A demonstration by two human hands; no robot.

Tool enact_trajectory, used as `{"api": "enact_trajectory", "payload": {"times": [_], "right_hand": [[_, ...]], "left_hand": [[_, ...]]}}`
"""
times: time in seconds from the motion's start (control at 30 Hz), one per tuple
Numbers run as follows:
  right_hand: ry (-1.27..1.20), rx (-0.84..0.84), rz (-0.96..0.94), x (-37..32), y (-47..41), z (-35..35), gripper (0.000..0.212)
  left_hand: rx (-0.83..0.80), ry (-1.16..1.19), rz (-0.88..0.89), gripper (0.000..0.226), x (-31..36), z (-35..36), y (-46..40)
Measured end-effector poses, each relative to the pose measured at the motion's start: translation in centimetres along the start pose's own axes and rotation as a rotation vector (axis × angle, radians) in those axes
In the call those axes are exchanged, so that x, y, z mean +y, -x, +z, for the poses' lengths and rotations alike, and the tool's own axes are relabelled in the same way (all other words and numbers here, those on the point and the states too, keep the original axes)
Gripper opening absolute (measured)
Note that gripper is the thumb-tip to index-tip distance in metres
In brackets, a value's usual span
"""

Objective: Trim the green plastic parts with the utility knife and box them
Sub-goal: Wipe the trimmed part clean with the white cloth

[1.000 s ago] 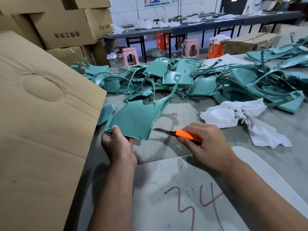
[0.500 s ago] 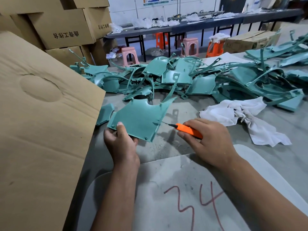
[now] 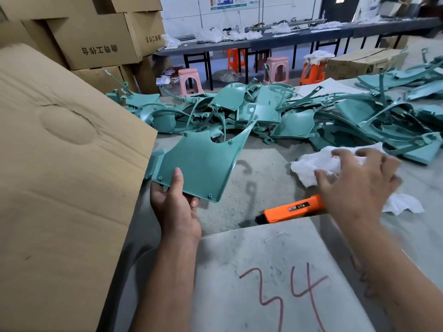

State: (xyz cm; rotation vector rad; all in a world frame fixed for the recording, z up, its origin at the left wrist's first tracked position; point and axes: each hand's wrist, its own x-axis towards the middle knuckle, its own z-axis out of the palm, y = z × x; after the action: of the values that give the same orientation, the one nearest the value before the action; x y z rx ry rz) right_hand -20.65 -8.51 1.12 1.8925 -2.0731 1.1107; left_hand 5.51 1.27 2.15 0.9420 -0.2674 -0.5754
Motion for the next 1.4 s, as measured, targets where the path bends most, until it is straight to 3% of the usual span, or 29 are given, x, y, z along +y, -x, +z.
{"api": "enact_trajectory", "payload": {"times": [0.07, 0.17, 0.23, 0.33, 0.4, 0.47, 0.53, 0.6, 0.63, 0.67, 0.73, 0.77, 0.8, 0.9, 0.97, 1.07, 1.23, 1.37, 1.4], "right_hand": [[0.073, -0.223, 0.101, 1.0, -0.6, 0.3, 0.058], [0.046, -0.404, 0.072, 2.1, -1.2, 0.7, 0.038], [-0.039, -0.385, -0.012, 2.1, -1.3, 0.5, 0.015], [-0.239, -0.166, -0.044, 1.9, -1.5, 0.6, 0.023], [-0.554, -0.030, -0.047, 0.8, -1.0, -0.3, 0.025], [-0.945, -0.199, -0.005, -1.2, 0.3, -1.5, 0.045], [-1.327, -0.558, 0.027, -3.7, 2.4, -2.3, 0.059], [-1.571, -0.860, 0.194, -5.6, 4.7, -2.7, 0.043], [-1.572, -0.924, 0.240, -6.2, 5.1, -3.2, 0.034], [-1.527, -0.933, 0.254, -6.7, 5.3, -3.6, 0.030], [-1.576, -0.972, 0.216, -7.0, 5.6, -3.5, 0.024], [-1.616, -0.970, 0.258, -7.4, 5.6, -3.7, 0.035], [-1.613, -0.907, 0.267, -7.6, 5.7, -3.8, 0.037], [-1.481, -0.585, 0.201, -7.0, 5.5, -2.9, 0.012], [-1.363, -0.537, 0.121, -6.4, 5.0, -2.3, 0.009], [-1.338, -0.491, 0.141, -5.2, 3.7, -2.0, 0.006], [-1.361, -0.086, 0.403, -1.7, -0.4, -1.0, 0.017], [-1.412, -0.028, 0.652, -1.2, 0.0, 0.6, 0.007], [-1.431, -0.039, 0.656, -1.4, 0.2, 0.7, 0.019]], "left_hand": [[-0.052, 0.012, -0.011, 0.032, 0.1, 0.1, 0.1], [-0.157, 0.005, -0.012, 0.037, 0.0, 0.2, 0.4], [-0.208, -0.006, -0.001, 0.038, 0.0, 0.3, 0.7], [-0.229, -0.022, 0.003, 0.035, -0.1, 0.5, 1.0], [-0.238, -0.028, 0.008, 0.035, -0.2, 0.7, 1.3], [-0.248, -0.012, 0.008, 0.035, -0.4, 1.1, 1.8], [-0.285, 0.049, -0.029, 0.038, -0.9, 1.6, 2.5], [-0.330, 0.096, -0.094, 0.041, -1.8, 2.2, 3.6], [-0.353, 0.097, -0.120, 0.045, -2.0, 2.5, 4.3], [-0.382, 0.086, -0.134, 0.058, -2.0, 2.8, 4.7], [-0.418, 0.029, -0.114, 0.106, -2.0, 3.1, 5.0], [-0.432, 0.009, -0.079, 0.118, -2.1, 3.2, 4.9], [-0.440, -0.019, -0.028, 0.115, -2.1, 3.2, 5.0], [-0.452, -0.099, 0.055, 0.055, -2.7, 2.7, 5.3], [-0.487, -0.104, 0.027, 0.040, -2.8, 2.3, 5.1], [-0.570, -0.183, 0.008, 0.039, -1.9, 1.7, 4.3], [-0.767, -0.269, -0.067, 0.027, -1.5, 1.3, 6.3], [-0.690, -0.230, -0.066, 0.028, -1.6, 2.0, 7.1], [-0.650, -0.211, -0.061, 0.027, -1.6, 2.0, 7.0]]}}
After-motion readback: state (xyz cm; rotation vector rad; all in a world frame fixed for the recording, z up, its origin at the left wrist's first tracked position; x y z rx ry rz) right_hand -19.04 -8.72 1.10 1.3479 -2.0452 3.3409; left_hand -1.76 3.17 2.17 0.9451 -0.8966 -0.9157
